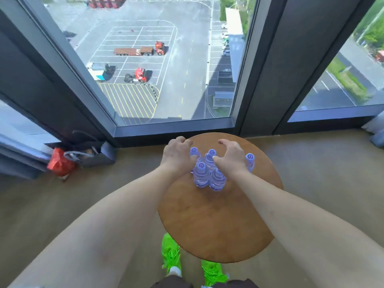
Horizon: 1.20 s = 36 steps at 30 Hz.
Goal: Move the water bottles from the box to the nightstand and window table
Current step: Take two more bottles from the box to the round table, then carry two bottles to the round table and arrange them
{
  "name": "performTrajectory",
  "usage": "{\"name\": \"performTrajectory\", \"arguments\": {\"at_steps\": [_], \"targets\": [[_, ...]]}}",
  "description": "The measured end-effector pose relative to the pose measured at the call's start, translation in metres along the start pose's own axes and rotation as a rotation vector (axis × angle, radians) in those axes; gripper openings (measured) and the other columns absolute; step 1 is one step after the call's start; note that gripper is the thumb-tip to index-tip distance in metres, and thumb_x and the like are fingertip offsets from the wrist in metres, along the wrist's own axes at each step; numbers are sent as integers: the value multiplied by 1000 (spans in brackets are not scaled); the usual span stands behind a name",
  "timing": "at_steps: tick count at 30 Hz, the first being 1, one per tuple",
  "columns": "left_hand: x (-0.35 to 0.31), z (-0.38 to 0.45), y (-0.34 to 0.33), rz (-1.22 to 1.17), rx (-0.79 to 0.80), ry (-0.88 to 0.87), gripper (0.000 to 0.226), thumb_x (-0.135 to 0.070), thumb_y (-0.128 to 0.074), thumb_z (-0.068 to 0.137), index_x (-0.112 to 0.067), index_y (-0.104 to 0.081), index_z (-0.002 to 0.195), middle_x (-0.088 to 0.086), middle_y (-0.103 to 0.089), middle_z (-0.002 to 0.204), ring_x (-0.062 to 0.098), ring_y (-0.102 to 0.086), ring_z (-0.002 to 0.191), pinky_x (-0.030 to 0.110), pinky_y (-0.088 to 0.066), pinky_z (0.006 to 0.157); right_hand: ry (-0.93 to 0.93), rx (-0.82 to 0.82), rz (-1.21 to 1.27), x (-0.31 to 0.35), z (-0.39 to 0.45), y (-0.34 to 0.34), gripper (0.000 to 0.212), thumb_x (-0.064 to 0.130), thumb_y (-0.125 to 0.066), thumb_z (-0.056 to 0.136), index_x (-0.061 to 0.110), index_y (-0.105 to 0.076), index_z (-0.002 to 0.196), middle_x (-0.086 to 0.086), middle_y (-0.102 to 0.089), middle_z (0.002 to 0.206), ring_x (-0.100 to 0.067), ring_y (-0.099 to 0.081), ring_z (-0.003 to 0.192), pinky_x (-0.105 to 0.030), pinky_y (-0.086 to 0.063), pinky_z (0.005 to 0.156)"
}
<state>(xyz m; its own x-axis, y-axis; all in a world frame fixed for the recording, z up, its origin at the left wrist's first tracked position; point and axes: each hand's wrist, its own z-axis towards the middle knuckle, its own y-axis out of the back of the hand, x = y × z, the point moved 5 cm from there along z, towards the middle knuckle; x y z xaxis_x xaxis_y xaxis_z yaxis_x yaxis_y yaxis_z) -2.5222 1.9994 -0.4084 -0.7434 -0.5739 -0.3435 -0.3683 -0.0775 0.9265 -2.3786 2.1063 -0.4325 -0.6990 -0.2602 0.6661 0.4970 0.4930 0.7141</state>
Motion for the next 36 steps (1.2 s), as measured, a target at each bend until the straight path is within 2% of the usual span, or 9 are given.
{"name": "performTrajectory", "arguments": {"at_steps": [8, 11, 16, 19, 21, 25, 29, 32, 36], "targets": [[45, -87, 82, 58, -215, 209, 53, -37, -64, 93, -17, -56, 141, 5, -56, 139, 28, -48, 130, 42, -41, 109, 260, 140, -7, 98, -41, -14, 60, 18, -70, 83, 20, -57, 142, -9, -58, 139, -29, -52, 131, -33, -38, 108], [76, -133, 106, 53, -291, 290, 52, -38, -65, 92, -18, -57, 139, 4, -58, 132, 28, -50, 125, 44, -43, 107, 360, 186, -3, 137, -68, -35, 58, 20, -73, 82, 21, -59, 139, -9, -59, 138, -28, -53, 129, -34, -40, 106], [140, -229, 136, 85, -366, 464, 52, -40, -65, 90, -19, -57, 137, 7, -56, 135, 30, -49, 127, 44, -43, 107, 550, 266, -52, 203, -143, -85, 57, 23, -74, 83, 22, -60, 138, -7, -60, 136, -27, -55, 127, -34, -43, 104], [182, -306, 145, 83, -415, 592, 53, -42, -66, 90, -21, -57, 137, 6, -54, 140, 31, -48, 129, 42, -41, 108, 681, 324, -78, 237, -208, -126, 49, 24, -76, 83, 22, -64, 130, -5, -63, 126, -27, -56, 120, -30, -42, 93], [209, -363, 151, 72, -446, 680, 54, -41, -66, 90, -21, -56, 138, 6, -53, 142, 30, -47, 131, 40, -40, 108, 754, 389, -108, 259, -257, -154, 44, 26, -75, 83, 23, -65, 125, -4, -62, 125, -26, -56, 119, -31, -44, 92], [263, -485, 160, 0, -524, 883, 53, -38, -66, 93, -20, -53, 141, 4, -48, 145, 27, -40, 136, 38, -36, 109, 921, 493, -168, 303, -366, -210, 59, 26, -71, 83, 27, -57, 140, -3, -58, 132, -27, -53, 124, -33, -44, 99], [304, -617, 162, -107, -654, 1027, 54, -27, -67, 94, -10, -51, 142, 10, -45, 147, 30, -34, 140, 41, -31, 116, 1085, 615, -217, 336, -487, -267, 64, 24, -64, 82, 30, -52, 144, -2, -55, 136, -26, -49, 127, -30, -40, 94], [321, -722, 156, -151, -722, 1180, 56, -28, -67, 96, -10, -49, 146, 12, -43, 149, 32, -35, 142, 41, -32, 117, 1197, 701, -219, 351, -584, -307, 63, 25, -64, 83, 32, -51, 144, 0, -53, 139, -24, -47, 128, -28, -38, 88], [329, -857, 136, -183, -795, 1390, 61, -30, -65, 98, -14, -42, 153, 10, -34, 160, 29, -29, 148, 35, -25, 118, 1340, 853, -222, 350, -717, -350, 64, 23, -66, 81, 31, -54, 143, 1, -55, 133, -22, -51, 124, -29, -45, 87]]}}
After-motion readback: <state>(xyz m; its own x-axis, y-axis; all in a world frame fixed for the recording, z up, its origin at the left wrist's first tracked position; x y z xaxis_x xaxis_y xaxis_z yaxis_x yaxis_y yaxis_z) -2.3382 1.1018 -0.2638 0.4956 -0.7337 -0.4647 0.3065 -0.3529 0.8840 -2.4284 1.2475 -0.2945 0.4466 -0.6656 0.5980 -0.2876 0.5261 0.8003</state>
